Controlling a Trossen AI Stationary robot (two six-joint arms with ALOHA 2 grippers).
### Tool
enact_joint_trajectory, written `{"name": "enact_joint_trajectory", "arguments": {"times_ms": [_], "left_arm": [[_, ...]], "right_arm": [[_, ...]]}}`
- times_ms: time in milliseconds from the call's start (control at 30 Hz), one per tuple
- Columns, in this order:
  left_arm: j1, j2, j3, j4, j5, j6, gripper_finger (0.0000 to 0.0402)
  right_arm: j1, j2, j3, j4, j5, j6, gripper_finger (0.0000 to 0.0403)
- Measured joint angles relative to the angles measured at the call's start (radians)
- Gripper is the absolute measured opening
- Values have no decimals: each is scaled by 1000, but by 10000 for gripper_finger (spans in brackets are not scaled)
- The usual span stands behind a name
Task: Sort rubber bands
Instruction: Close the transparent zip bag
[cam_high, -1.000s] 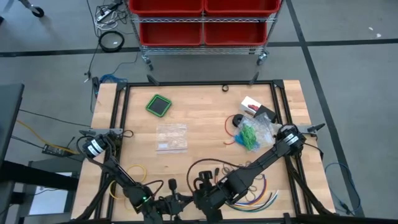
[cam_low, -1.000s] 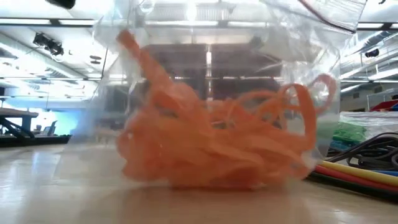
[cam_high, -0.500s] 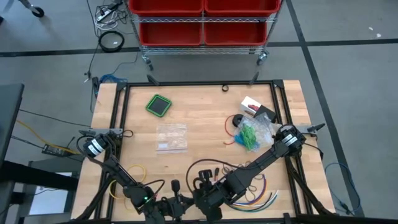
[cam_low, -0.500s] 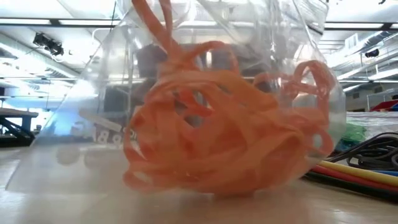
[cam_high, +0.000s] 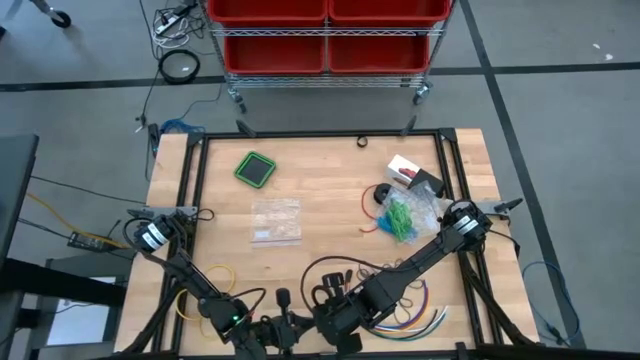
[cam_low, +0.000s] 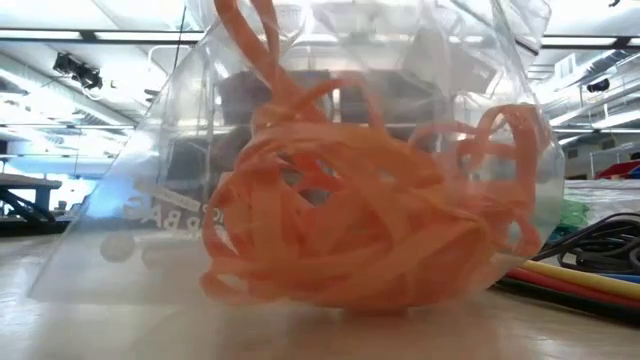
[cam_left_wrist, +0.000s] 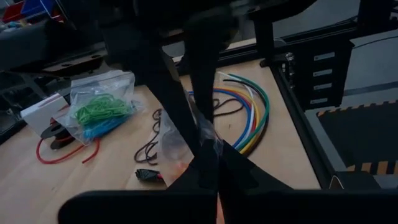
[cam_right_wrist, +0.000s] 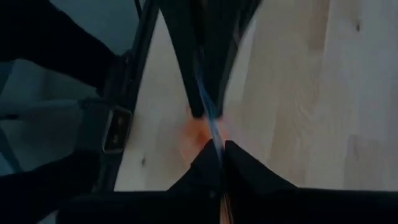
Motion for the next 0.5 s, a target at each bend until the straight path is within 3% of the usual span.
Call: {"name": "enact_joint_trajectory", "arguments": {"times_ms": [500], "left_arm": [[-10,0,0,-46,-1,-48,3]], "right_arm": [[-1,-1,2,-222,23,37,0]]}}
